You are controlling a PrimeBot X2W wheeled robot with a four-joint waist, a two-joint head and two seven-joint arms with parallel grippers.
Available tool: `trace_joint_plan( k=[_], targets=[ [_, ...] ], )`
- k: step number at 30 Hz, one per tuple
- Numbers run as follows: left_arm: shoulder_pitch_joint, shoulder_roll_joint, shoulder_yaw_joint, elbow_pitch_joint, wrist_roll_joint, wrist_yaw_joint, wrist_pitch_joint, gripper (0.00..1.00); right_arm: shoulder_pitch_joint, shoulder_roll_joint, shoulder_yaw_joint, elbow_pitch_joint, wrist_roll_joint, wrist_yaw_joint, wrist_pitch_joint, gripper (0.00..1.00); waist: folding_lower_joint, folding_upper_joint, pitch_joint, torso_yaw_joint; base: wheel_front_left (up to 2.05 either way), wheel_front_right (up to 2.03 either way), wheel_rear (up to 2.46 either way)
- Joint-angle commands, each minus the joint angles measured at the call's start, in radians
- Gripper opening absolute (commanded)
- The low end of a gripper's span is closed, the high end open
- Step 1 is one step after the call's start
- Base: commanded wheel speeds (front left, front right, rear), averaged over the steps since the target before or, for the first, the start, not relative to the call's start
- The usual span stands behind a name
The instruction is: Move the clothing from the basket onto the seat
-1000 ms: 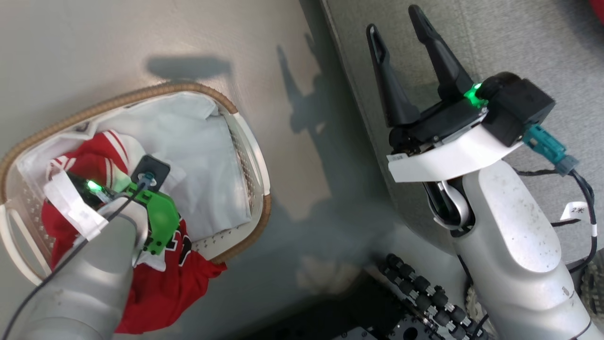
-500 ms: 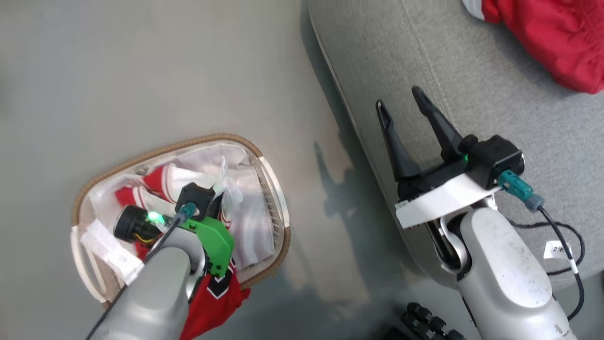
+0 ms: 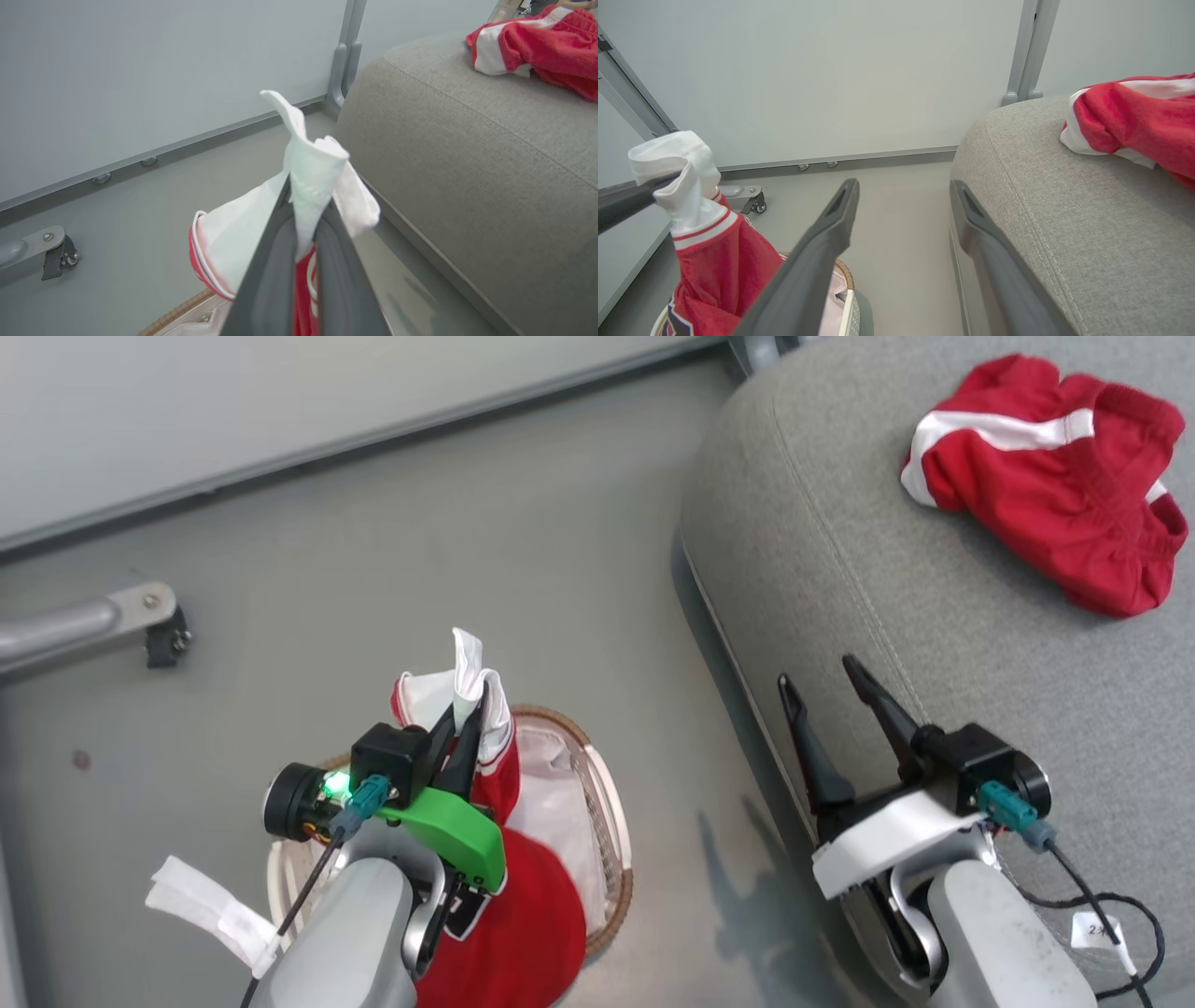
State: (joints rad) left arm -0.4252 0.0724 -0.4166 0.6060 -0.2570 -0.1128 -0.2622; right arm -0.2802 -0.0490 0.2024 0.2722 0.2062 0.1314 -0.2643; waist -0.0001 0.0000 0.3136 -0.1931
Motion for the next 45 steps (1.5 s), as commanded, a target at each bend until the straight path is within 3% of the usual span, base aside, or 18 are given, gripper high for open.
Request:
trace_joint_plan(
  k=[1, 10, 18, 22, 33, 39, 45],
  targets=[
    [0.026, -0.007, 0.015, -0.03, -0.003, 0.0, -0.004, 0.0, 0.027, -0.004, 0.002, 0.006, -0.013, -0.001, 0.0, 1.0, 0.0001, 0.0, -0.123, 0.067, 0.0, 0.0, 0.0],
    [0.074, -0.019, 0.078, -0.229, -0.018, -0.009, -0.004, 0.0, 0.104, -0.004, 0.026, 0.039, -0.009, -0.001, 0.0, 1.0, 0.0001, 0.0, -0.223, 0.088, 0.0, 0.0, 0.0],
    [0.047, -0.021, 0.047, -0.37, -0.076, -0.006, -0.004, 0.0, 0.163, -0.004, 0.075, 0.086, -0.034, -0.001, 0.0, 1.0, 0.0001, 0.0, -0.282, 0.1, 0.0, 0.0, 0.0],
    [0.017, -0.021, 0.019, -0.396, -0.083, 0.006, -0.004, 0.0, 0.166, -0.004, 0.145, 0.124, -0.049, -0.001, 0.0, 1.0, 0.0001, 0.0, -0.291, 0.105, 0.0, 0.0, 0.0],
    [-0.067, -0.021, -0.099, -0.399, -0.123, 0.043, -0.004, 0.0, -0.023, -0.008, 0.361, 0.159, -0.037, -0.001, 0.0, 1.0, 0.0001, 0.0, -0.276, 0.151, 0.0, 0.0, 0.0],
    [-0.099, -0.021, -0.159, -0.393, -0.146, 0.053, -0.004, 0.0, -0.153, -0.005, 0.359, 0.191, -0.084, -0.001, 0.0, 1.0, 0.0001, 0.0, -0.258, 0.184, 0.0, 0.0, 0.0],
    [-0.116, -0.021, -0.201, -0.397, -0.174, 0.065, -0.004, 0.0, -0.173, -0.004, 0.358, 0.289, -0.07, -0.001, 0.0, 1.0, 0.0001, 0.0, -0.25, 0.218, 0.0, 0.0, 0.0]
  ],
)
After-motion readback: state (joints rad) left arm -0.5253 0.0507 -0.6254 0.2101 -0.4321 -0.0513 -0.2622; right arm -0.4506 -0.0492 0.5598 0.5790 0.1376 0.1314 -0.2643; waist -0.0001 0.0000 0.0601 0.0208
